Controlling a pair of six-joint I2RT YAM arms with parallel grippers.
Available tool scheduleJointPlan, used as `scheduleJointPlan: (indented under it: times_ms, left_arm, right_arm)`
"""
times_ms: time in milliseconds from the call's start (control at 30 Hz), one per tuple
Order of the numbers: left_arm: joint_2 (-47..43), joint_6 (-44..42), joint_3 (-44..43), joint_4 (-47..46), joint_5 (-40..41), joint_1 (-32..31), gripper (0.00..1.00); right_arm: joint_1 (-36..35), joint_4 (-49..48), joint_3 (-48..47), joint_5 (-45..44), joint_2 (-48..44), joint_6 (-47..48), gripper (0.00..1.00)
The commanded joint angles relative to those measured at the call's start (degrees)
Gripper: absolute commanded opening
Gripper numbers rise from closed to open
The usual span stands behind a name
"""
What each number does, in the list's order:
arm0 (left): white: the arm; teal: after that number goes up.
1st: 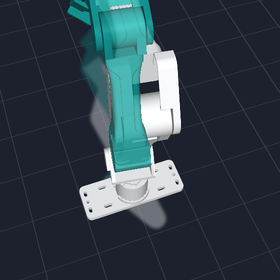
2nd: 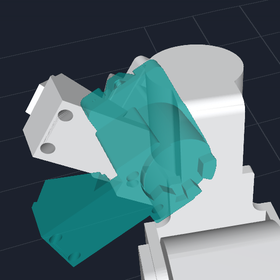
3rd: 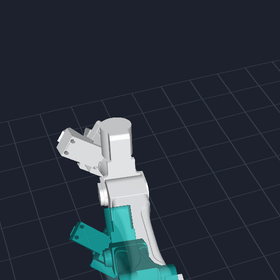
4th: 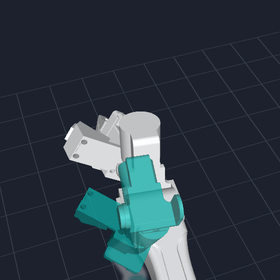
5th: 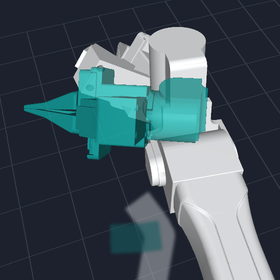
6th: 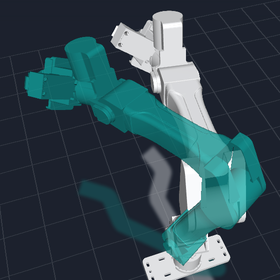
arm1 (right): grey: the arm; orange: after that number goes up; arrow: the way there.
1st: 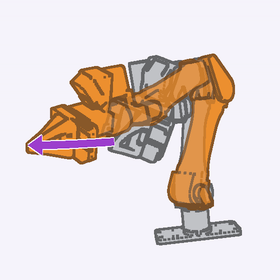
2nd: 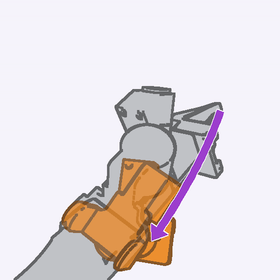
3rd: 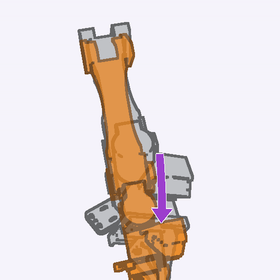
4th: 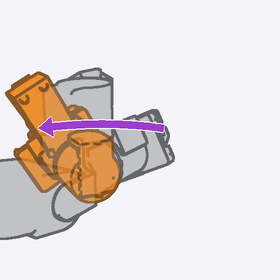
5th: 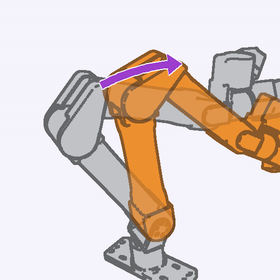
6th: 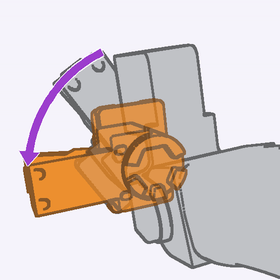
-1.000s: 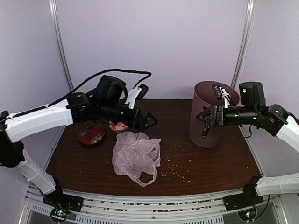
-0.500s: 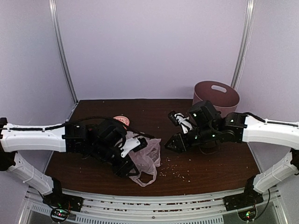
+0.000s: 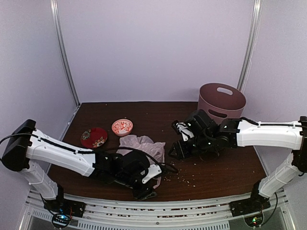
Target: Put the trash bags into the trash bin
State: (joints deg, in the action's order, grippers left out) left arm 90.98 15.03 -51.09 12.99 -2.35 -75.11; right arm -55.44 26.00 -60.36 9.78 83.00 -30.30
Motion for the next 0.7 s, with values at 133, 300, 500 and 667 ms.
scheduleJointPlan:
  times_ms: [133, 300, 500, 667]
  left_arm:
    - [15.2, -3.9, -2.6, -13.1, 10.8, -0.3, 0.6]
    - [17.4, -2.0, -7.0, -12.1, 9.5, -0.3, 0.26]
    - [7.7, -1.6, -8.0, -5.8, 8.9, -0.3, 0.0]
    - [-4.7, -1.2, -6.9, -1.0, 9.6, -0.3, 0.0]
  right_arm:
    - [0.2, 1.6, 3.8, -0.7, -4.0, -3.9, 0.47]
    - [1.5, 0.8, 5.4, -1.0, -5.4, -4.7, 0.48]
    - [3.0, -3.9, 7.5, 0.1, -5.4, -6.1, 0.48]
    - [3.9, -9.1, 6.1, 6.7, -0.7, -5.9, 0.67]
